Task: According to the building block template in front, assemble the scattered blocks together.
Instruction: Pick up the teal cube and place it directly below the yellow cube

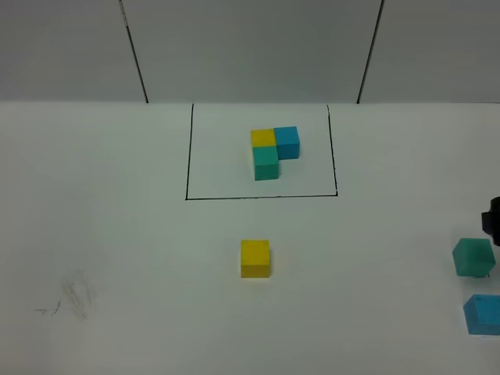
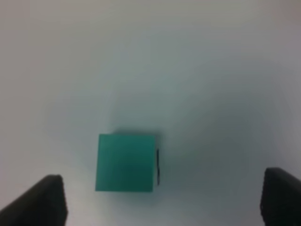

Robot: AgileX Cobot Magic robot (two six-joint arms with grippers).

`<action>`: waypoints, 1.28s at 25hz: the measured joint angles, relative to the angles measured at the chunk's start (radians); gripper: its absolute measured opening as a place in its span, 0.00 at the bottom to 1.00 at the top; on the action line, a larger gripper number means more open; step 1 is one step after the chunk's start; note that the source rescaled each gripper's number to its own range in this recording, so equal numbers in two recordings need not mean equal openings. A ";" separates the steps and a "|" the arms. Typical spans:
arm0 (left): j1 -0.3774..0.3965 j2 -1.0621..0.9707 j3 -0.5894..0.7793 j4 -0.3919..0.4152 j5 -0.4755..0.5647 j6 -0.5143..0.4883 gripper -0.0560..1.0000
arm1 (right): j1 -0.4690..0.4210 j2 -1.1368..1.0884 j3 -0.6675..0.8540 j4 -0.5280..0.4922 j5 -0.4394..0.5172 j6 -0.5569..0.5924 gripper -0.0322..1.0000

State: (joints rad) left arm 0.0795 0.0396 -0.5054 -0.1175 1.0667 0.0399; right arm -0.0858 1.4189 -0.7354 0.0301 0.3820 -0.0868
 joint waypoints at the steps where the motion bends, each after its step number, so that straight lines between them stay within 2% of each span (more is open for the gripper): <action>1: 0.000 0.000 0.000 0.000 0.000 0.000 0.67 | 0.001 0.027 0.000 0.000 -0.006 0.000 0.83; 9: 0.000 0.000 0.000 0.000 0.000 0.000 0.67 | 0.080 0.177 -0.001 0.008 -0.103 -0.002 0.83; 22: 0.000 0.000 0.000 0.000 0.000 0.000 0.67 | 0.091 0.319 -0.001 0.010 -0.168 -0.003 0.81; 24: 0.000 0.000 0.000 0.000 0.000 0.000 0.67 | 0.091 0.325 -0.002 0.011 -0.175 -0.003 0.73; 26: 0.000 0.000 0.000 0.000 0.000 0.000 0.67 | 0.091 0.331 -0.002 0.012 -0.179 -0.003 0.60; 30: 0.000 0.000 0.000 0.000 0.000 0.000 0.67 | 0.091 0.336 -0.002 0.015 -0.186 -0.003 0.20; 31: 0.000 0.000 0.000 0.000 0.000 0.000 0.67 | 0.091 0.337 -0.002 0.015 -0.186 -0.003 0.06; 32: 0.000 0.000 0.000 0.000 0.000 0.000 0.67 | 0.091 0.339 -0.002 0.018 -0.187 -0.003 0.04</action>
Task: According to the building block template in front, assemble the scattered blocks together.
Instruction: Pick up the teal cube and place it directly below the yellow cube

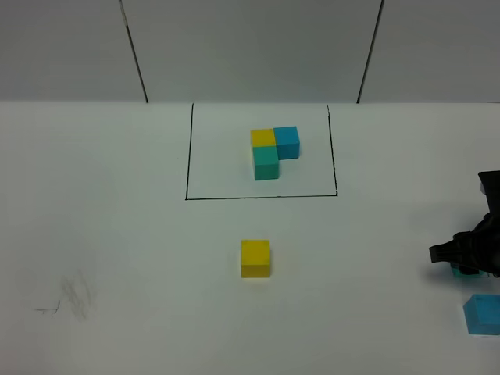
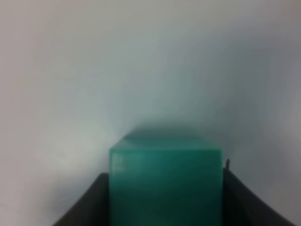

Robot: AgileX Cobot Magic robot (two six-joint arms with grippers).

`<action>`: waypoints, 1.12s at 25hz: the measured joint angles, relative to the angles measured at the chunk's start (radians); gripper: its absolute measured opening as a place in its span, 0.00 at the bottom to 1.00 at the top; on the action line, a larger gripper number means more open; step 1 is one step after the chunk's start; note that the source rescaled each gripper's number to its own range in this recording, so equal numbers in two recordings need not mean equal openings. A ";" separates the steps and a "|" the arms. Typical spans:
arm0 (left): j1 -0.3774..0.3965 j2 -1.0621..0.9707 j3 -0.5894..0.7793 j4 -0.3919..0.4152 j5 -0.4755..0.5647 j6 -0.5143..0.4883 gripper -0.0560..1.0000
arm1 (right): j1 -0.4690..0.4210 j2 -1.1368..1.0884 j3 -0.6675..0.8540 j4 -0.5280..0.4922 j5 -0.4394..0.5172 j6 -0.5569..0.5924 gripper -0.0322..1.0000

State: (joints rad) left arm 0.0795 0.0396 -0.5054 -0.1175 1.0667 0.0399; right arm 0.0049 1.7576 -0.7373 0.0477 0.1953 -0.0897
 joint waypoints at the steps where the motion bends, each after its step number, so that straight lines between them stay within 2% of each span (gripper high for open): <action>1: 0.000 0.000 0.000 0.000 0.000 0.000 0.67 | 0.000 0.000 0.000 0.000 -0.001 -0.002 0.04; 8: 0.000 0.000 0.000 0.000 0.000 0.000 0.67 | 0.025 -0.078 0.000 0.003 0.009 -0.062 0.04; 11: 0.000 0.000 0.000 0.000 0.000 0.000 0.67 | 0.080 -0.182 -0.010 0.021 0.041 -0.067 0.04; 14: 0.000 0.000 0.000 0.000 0.000 0.000 0.67 | 0.161 -0.285 -0.011 0.032 0.116 -0.048 0.04; 20: 0.000 0.000 0.000 0.000 0.000 0.000 0.67 | 0.351 -0.457 -0.011 0.041 0.294 0.189 0.04; 23: 0.000 0.000 0.000 0.000 0.000 0.000 0.67 | 0.493 -0.482 -0.011 0.031 0.364 0.329 0.04; 25: 0.000 0.000 0.000 0.000 0.000 0.000 0.67 | 0.584 -0.482 -0.011 -0.005 0.383 0.446 0.04; 28: 0.000 0.000 0.000 0.000 0.000 0.000 0.67 | 0.732 -0.467 -0.011 -0.115 0.385 0.691 0.04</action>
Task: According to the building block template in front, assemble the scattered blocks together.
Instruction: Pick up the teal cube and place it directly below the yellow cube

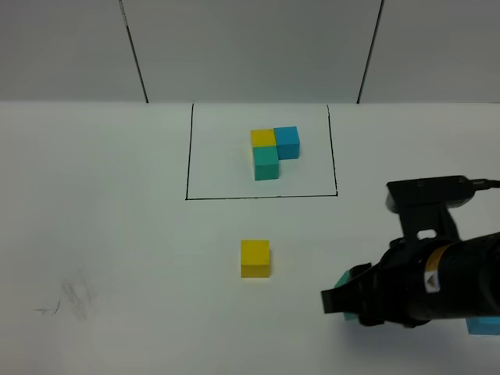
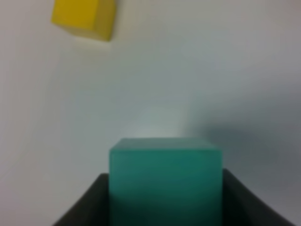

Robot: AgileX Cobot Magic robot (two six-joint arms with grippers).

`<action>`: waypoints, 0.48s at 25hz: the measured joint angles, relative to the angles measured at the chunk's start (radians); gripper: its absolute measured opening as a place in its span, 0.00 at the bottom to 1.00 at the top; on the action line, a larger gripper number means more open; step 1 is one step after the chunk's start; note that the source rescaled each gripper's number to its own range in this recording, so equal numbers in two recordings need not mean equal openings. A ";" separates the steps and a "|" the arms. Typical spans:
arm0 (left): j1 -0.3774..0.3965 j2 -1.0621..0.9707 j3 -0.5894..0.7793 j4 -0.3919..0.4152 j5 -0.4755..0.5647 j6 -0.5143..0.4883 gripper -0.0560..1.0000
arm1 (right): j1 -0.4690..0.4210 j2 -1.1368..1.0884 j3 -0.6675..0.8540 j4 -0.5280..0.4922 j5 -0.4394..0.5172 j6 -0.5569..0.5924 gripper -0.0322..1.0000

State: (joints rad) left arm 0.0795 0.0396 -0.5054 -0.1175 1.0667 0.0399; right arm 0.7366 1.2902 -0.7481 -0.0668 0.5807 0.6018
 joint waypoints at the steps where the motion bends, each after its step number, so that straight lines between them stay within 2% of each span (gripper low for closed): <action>1: 0.000 0.000 0.000 0.000 0.000 0.000 0.67 | 0.045 0.011 0.000 -0.050 0.001 0.114 0.04; 5: 0.000 0.000 0.000 0.000 0.000 0.000 0.67 | 0.181 0.084 0.000 -0.253 0.033 0.597 0.04; 7: 0.000 0.000 0.000 0.000 0.000 0.000 0.67 | 0.231 0.138 0.000 -0.346 0.043 0.783 0.04; 9: 0.000 0.000 0.000 0.000 0.000 0.000 0.67 | 0.277 0.208 -0.014 -0.427 0.050 0.907 0.04; 12: 0.000 0.000 0.000 0.000 0.000 0.000 0.67 | 0.316 0.310 -0.091 -0.458 0.073 0.960 0.04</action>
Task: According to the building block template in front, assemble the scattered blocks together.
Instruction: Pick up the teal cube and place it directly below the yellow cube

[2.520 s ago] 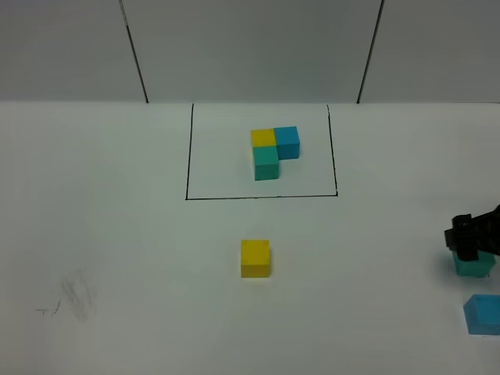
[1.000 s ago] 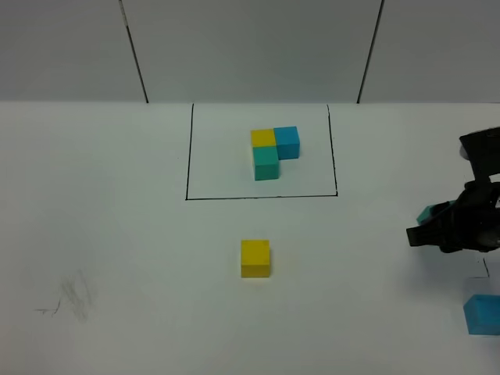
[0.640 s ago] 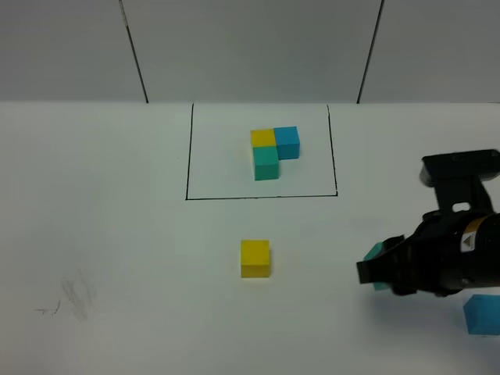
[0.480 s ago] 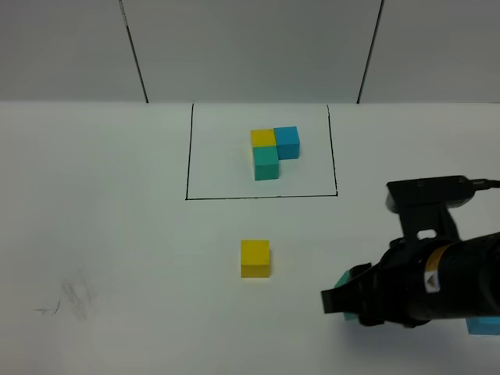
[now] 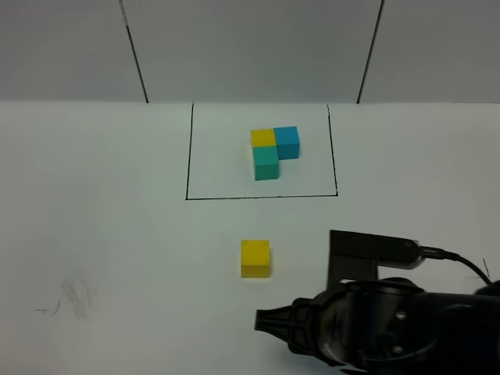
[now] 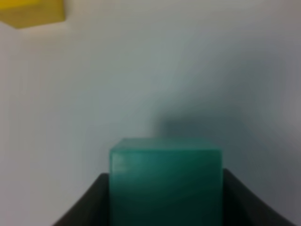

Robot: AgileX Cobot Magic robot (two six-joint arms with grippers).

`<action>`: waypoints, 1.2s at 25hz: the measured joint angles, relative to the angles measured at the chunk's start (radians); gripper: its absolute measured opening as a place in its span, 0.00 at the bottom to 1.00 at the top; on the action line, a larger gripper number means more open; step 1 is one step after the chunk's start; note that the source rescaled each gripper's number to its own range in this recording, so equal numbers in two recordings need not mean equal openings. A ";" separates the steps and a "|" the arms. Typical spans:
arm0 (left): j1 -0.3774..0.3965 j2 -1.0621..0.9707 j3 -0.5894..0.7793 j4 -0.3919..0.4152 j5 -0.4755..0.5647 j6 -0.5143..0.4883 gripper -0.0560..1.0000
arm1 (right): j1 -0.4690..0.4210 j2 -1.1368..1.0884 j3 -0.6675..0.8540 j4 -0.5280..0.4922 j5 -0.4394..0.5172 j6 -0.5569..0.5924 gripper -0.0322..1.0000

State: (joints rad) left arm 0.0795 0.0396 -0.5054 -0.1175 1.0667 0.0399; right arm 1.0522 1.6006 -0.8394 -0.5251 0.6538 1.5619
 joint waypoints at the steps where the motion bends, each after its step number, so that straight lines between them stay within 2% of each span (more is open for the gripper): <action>1: 0.000 0.000 0.000 0.000 0.000 0.000 0.67 | 0.009 0.033 -0.029 0.000 0.019 -0.001 0.04; 6: 0.000 0.000 0.000 0.000 0.000 0.000 0.67 | 0.033 0.160 -0.188 0.024 0.105 -0.051 0.04; 14: 0.000 0.000 0.000 0.000 0.000 0.000 0.67 | 0.033 0.340 -0.380 0.041 0.128 -0.158 0.04; 18: 0.000 0.000 0.000 0.000 0.000 0.000 0.67 | 0.033 0.396 -0.429 0.040 0.139 -0.186 0.04; 30: 0.000 0.000 0.000 0.000 0.000 0.000 0.67 | 0.033 0.464 -0.447 -0.070 0.131 -0.085 0.04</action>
State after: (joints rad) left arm 0.0795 0.0396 -0.5054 -0.1175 1.0667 0.0399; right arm 1.0852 2.0646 -1.2863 -0.5953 0.7847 1.4770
